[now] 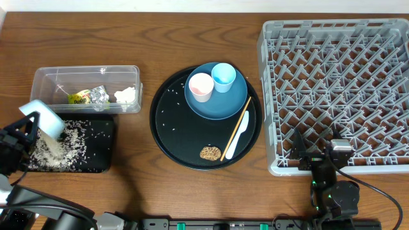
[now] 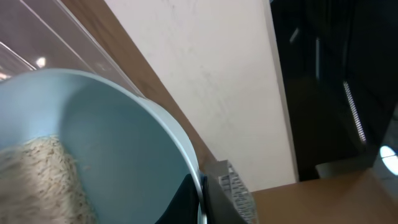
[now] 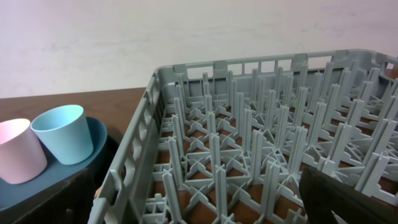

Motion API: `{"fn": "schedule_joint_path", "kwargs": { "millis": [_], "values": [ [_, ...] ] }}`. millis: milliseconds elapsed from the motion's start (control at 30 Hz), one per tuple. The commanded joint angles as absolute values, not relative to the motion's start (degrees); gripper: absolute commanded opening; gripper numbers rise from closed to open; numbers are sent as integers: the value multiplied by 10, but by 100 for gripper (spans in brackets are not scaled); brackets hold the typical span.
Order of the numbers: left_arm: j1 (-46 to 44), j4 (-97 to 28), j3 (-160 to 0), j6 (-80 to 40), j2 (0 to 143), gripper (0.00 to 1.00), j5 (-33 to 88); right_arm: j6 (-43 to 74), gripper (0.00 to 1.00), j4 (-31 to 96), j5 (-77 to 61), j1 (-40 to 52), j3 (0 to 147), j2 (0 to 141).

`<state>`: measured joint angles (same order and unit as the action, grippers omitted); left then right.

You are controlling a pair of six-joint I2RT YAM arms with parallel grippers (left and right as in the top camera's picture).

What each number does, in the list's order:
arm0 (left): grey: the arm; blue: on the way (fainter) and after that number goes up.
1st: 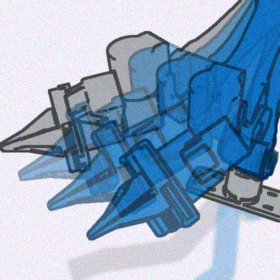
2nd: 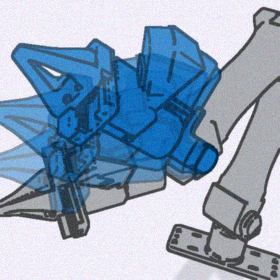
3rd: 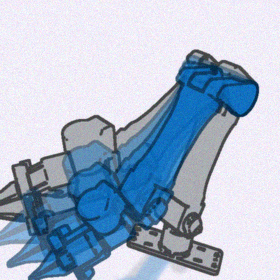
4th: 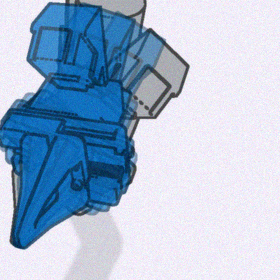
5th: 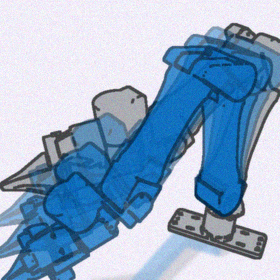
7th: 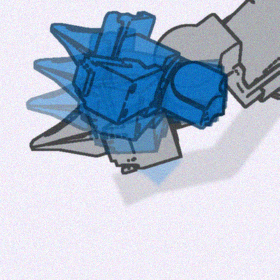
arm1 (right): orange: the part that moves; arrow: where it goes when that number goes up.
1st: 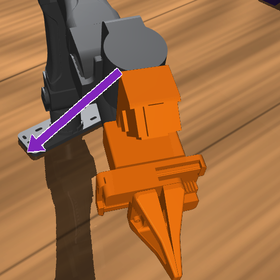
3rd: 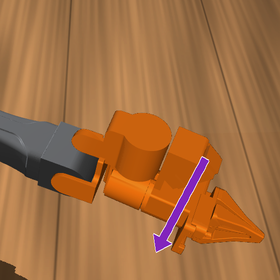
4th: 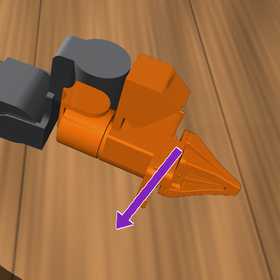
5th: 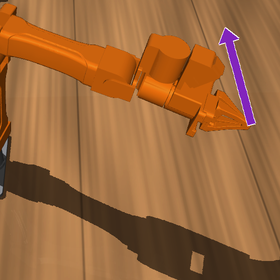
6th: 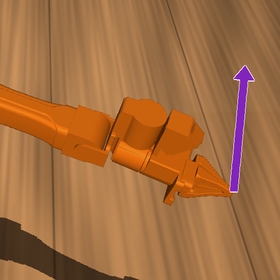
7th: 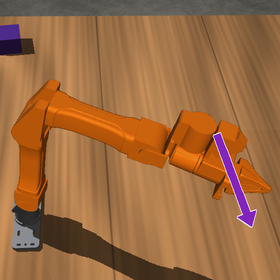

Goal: Sort waste into correct bins and load items into the dishwasher rack
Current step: 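Tilt the bowl with the left gripper to pour rice onto the flat tray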

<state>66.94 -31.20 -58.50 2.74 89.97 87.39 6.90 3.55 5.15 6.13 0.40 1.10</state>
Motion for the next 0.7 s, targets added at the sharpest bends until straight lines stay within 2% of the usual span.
{"fn": "schedule_joint_path", "kwargs": {
  "millis": [0,333,667],
  "values": [
    [671,-329,-593,18,899,6,900,61,99,37,56,61,3,12],
    [671,-387,-593,18,899,7,900,61,99,37,56,61,3,12],
    [670,-416,-593,94,900,6,879,61,99,37,56,61,3,12]
  ]
}}
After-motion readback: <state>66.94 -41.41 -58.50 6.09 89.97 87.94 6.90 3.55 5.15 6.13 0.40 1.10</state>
